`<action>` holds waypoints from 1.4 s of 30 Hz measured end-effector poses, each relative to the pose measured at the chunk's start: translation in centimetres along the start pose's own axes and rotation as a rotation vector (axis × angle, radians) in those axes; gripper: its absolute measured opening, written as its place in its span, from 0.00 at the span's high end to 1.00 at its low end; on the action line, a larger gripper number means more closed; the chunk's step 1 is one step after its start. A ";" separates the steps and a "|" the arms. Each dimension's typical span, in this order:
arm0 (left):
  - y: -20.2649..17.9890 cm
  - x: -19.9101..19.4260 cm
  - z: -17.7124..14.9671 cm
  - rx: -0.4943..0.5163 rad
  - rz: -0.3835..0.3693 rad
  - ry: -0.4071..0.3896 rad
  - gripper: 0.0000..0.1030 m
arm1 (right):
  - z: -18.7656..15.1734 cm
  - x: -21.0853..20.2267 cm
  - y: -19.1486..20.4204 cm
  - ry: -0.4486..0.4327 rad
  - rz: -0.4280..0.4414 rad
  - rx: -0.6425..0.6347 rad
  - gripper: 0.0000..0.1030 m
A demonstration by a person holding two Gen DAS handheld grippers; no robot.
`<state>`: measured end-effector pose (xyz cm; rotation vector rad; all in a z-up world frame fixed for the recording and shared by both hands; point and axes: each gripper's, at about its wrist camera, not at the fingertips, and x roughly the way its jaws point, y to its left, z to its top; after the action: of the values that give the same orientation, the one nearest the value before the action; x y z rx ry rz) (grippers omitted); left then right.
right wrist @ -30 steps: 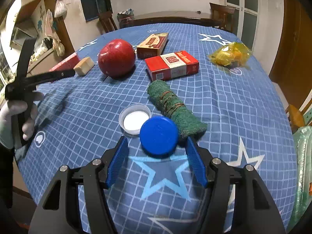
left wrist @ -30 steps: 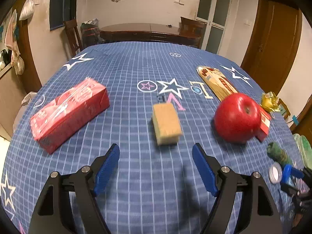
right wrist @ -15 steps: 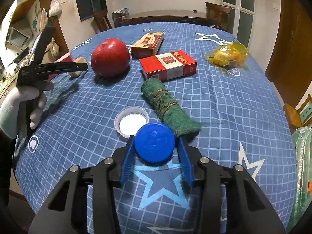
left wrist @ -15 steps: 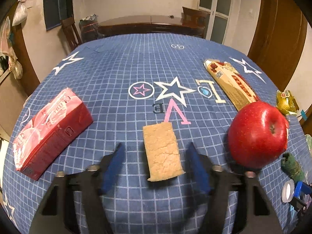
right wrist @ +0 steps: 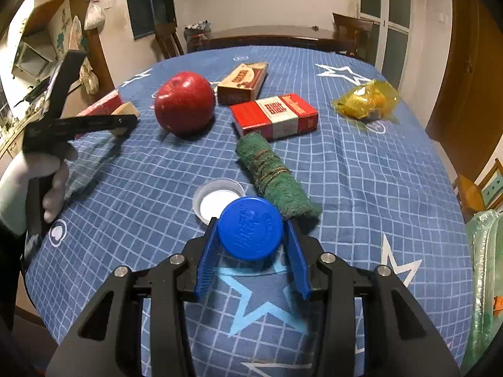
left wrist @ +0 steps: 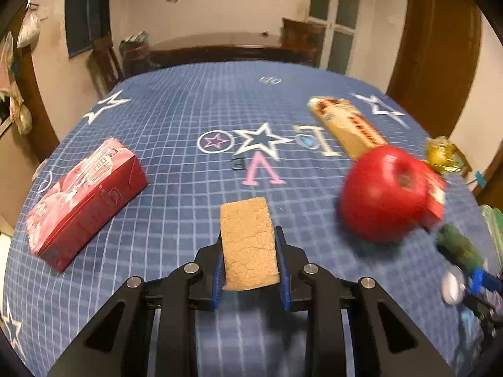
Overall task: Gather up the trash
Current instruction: 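Grasp the tan sponge with left tool while right tool grasps blue bottle cap, then carry the sponge and blue cap over the green bin with both tools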
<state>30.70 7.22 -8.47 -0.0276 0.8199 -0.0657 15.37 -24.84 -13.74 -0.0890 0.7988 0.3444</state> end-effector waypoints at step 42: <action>-10.6 -9.3 -9.3 0.127 -0.222 -0.092 0.72 | -5.1 -2.8 0.5 -0.016 0.081 0.035 0.64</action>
<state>17.05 -2.69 -7.44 -0.0011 0.7169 -0.3235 9.92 -26.16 -15.25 -0.0213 0.7940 0.4071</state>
